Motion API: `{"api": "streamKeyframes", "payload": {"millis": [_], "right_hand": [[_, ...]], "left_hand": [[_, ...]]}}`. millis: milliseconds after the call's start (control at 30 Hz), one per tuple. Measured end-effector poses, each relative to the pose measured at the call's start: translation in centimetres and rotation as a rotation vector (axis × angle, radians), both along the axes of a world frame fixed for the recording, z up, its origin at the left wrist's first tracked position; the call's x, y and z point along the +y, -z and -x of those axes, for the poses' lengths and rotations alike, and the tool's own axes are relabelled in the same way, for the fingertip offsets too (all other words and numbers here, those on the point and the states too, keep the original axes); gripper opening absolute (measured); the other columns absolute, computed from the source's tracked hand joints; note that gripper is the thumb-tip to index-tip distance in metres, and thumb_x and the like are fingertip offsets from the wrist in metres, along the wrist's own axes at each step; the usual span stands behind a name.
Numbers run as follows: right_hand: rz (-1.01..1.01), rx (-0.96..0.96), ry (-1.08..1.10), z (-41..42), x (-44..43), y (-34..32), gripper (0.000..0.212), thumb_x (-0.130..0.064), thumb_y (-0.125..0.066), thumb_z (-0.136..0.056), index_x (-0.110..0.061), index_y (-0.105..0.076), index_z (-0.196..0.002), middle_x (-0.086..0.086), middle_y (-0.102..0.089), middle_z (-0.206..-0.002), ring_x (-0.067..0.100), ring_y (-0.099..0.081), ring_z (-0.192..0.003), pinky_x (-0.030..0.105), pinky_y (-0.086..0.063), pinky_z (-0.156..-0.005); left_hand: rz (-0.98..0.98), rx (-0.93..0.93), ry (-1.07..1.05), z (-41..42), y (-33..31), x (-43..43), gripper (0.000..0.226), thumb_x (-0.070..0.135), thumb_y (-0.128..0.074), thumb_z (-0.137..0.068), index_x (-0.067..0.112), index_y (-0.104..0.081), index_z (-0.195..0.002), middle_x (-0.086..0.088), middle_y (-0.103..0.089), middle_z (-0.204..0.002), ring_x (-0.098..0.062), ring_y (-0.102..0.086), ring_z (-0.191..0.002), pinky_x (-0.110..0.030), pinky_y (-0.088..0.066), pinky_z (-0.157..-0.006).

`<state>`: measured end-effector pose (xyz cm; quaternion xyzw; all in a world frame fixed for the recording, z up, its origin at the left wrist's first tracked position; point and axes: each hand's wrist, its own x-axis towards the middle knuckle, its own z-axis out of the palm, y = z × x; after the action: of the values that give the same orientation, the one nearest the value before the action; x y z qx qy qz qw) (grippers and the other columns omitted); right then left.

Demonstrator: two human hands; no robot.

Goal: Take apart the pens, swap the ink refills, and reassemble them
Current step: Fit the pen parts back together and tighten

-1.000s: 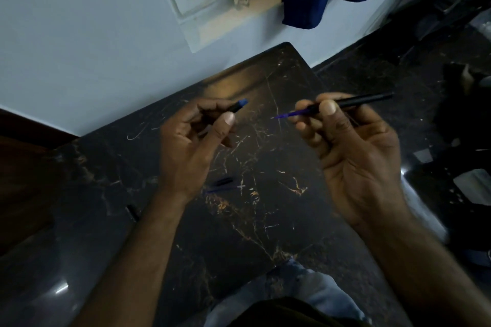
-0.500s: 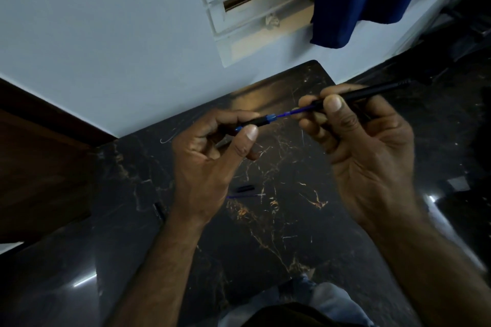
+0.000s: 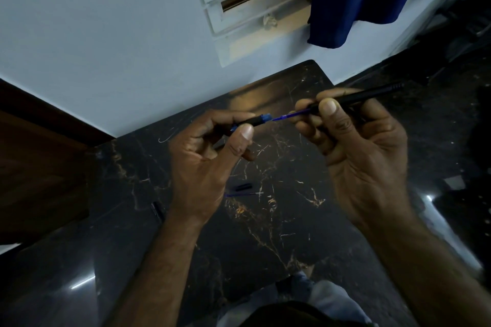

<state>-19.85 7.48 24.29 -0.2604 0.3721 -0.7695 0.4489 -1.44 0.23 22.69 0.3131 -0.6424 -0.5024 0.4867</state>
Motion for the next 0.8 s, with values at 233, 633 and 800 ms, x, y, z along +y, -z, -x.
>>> {"api": "streamKeyframes", "payload": {"millis": [233,633,800], "right_hand": [[0.006,-0.029,0.009,0.4,-0.2,0.1,0.016,-0.004,-0.063,-0.096,0.002,-0.064,-0.111,0.021,-0.07,-0.103,0.024,-0.072,-0.089,0.032,-0.059,-0.081],[-0.018,0.001,-0.023,-0.2,-0.3,0.8,0.016,-0.002,-0.063,-0.097,0.003,-0.065,-0.112,0.02,-0.074,-0.105,0.025,-0.075,-0.091,0.033,-0.059,-0.082],[-0.046,0.028,-0.019,-1.4,-0.2,1.1,0.016,-0.006,-0.067,-0.096,-0.002,-0.067,-0.112,0.015,-0.076,-0.109,0.03,-0.073,-0.104,0.037,-0.059,-0.082]], "left_hand": [[0.0,-0.013,0.0,0.0,-0.2,-0.1,0.014,0.01,-0.069,-0.099,0.012,-0.074,-0.112,0.002,-0.075,-0.093,-0.015,-0.071,-0.08,-0.029,-0.063,-0.067],[-0.011,-0.042,0.003,1.0,-0.3,0.3,0.009,0.011,-0.071,-0.099,0.01,-0.075,-0.107,0.0,-0.072,-0.087,-0.014,-0.07,-0.075,-0.029,-0.062,-0.064],[-0.109,-0.03,-0.035,2.1,-0.3,0.7,0.011,0.02,-0.071,-0.101,0.018,-0.077,-0.092,0.003,-0.07,-0.073,-0.014,-0.068,-0.06,-0.03,-0.059,-0.055]]}}
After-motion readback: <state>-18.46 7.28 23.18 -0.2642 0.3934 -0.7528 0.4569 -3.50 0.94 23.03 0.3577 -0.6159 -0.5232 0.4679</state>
